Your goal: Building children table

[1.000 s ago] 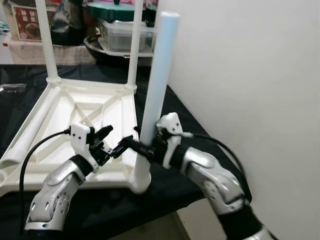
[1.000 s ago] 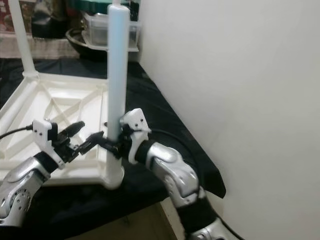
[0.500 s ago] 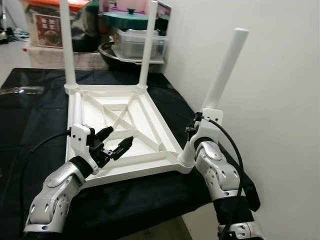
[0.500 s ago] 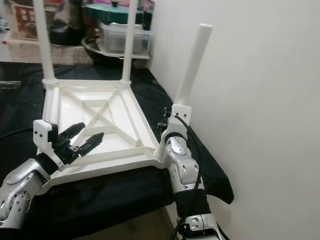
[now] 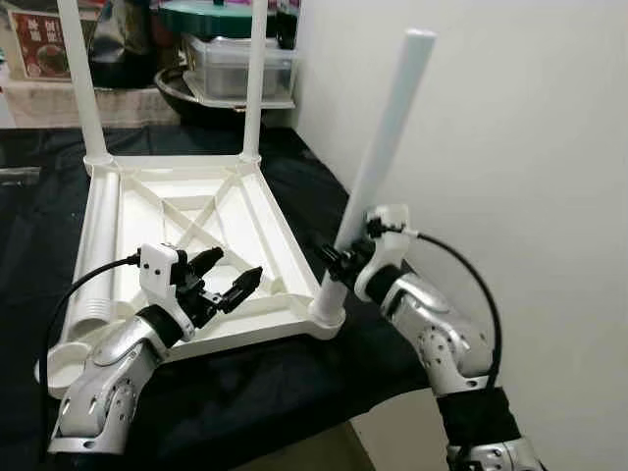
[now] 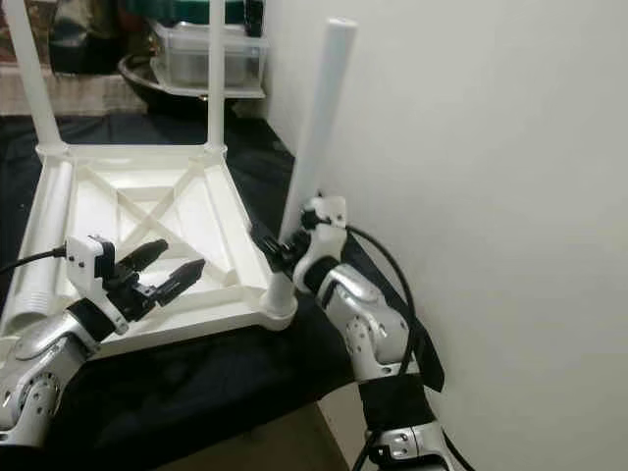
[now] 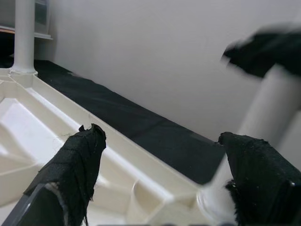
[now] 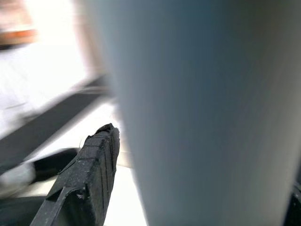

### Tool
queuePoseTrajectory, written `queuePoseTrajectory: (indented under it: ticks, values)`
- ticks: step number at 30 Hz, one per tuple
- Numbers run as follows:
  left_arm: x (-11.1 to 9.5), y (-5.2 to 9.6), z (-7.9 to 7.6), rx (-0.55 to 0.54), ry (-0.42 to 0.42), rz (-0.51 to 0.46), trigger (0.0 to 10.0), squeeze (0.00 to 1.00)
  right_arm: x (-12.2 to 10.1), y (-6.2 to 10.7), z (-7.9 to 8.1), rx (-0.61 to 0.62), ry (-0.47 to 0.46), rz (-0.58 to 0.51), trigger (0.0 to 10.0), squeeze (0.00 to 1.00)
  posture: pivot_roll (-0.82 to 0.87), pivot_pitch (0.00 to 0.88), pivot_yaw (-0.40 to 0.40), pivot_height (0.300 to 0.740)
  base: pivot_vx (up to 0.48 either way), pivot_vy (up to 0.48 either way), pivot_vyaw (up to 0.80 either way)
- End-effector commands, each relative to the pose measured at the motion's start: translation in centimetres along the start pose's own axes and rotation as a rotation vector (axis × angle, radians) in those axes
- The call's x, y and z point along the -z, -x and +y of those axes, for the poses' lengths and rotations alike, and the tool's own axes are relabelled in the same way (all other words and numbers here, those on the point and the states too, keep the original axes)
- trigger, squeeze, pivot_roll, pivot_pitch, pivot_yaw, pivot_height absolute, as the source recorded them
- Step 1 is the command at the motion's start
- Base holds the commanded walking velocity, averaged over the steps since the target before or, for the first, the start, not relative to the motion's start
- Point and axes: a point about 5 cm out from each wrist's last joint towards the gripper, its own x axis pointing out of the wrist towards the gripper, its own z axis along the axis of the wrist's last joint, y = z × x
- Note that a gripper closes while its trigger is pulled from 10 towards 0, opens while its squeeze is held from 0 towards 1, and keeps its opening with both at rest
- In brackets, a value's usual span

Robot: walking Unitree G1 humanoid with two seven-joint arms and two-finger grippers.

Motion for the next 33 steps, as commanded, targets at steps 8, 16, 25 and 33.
queuePoseTrajectory:
  ticks: [8,16,25,33]
  values:
    - [0.2,-0.1,-0.3,0.009,0.008,0.002,10.0,0.0,3.1,-0.6,2.0,-0.114,0.068,0.161,0.0,0.0,0.15,0.0,-0.19,0.74,0.0,0.0,0.0]
    - [0.1,-0.2,-0.3,0.014,0.016,-0.002,10.0,0.0,6.4,3.7,-8.6,1.142,-0.059,0.33,0.0,0.0,0.15,0.0,-0.192,0.74,0.0,0.0,0.0]
    - [0.0,-0.3,-0.3,0.015,0.017,-0.004,10.0,0.0,5.8,2.0,-5.6,0.905,-0.147,0.23,10.0,0.0,0.14,0.0,-0.185,0.74,0.0,0.0,0.0]
    - [0.1,-0.3,-0.3,0.015,0.018,-0.004,10.0,0.0,2.2,-1.5,-1.5,0.395,-0.234,0.039,10.0,0.0,0.14,0.0,-0.186,0.74,0.0,0.0,0.0]
